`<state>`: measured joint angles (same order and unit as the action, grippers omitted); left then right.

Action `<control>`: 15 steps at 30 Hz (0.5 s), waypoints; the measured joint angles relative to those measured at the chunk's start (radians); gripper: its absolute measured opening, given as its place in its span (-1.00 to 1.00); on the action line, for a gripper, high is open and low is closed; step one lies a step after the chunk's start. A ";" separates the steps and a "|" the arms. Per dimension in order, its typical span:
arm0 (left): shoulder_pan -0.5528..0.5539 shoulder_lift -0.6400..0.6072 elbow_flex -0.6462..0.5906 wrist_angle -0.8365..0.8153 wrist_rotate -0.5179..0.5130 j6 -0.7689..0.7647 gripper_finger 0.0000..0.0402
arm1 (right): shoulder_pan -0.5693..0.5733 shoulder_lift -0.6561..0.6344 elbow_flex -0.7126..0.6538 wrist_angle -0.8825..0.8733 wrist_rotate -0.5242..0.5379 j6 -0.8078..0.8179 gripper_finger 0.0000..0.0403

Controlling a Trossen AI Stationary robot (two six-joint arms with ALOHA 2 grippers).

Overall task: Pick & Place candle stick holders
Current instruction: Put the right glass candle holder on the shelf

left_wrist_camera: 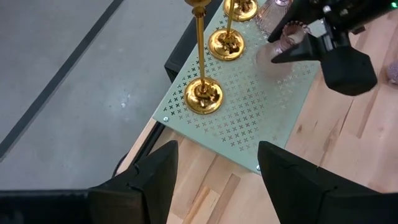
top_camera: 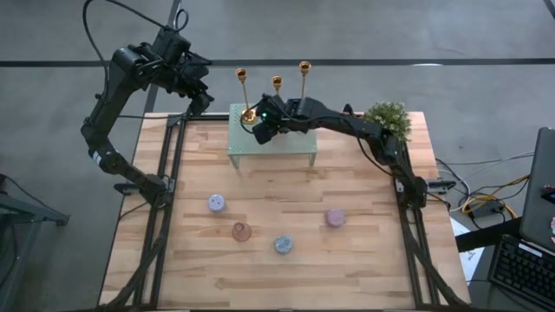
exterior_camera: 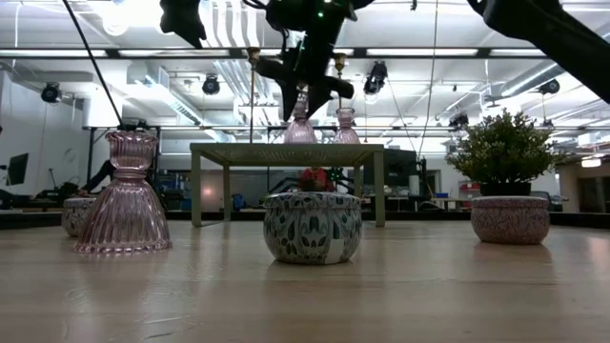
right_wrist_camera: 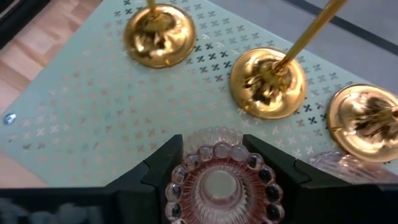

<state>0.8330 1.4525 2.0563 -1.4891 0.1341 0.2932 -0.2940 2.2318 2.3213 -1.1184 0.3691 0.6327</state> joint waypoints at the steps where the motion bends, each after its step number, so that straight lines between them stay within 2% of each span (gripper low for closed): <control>1: 0.000 0.000 0.000 0.000 0.000 0.000 0.12 | -0.004 0.000 -0.001 0.000 0.000 0.000 -0.21; 8: 0.000 0.000 0.000 0.000 0.000 -0.001 0.12 | -0.020 -0.001 -0.004 0.003 0.000 -0.010 -0.27; 15: 0.000 0.000 0.000 0.000 0.000 -0.002 0.12 | -0.024 -0.002 -0.033 0.007 -0.002 -0.007 -0.18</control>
<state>0.8326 1.4525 2.0563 -1.4895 0.1337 0.2913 -0.3180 2.2299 2.2880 -1.1114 0.3674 0.6254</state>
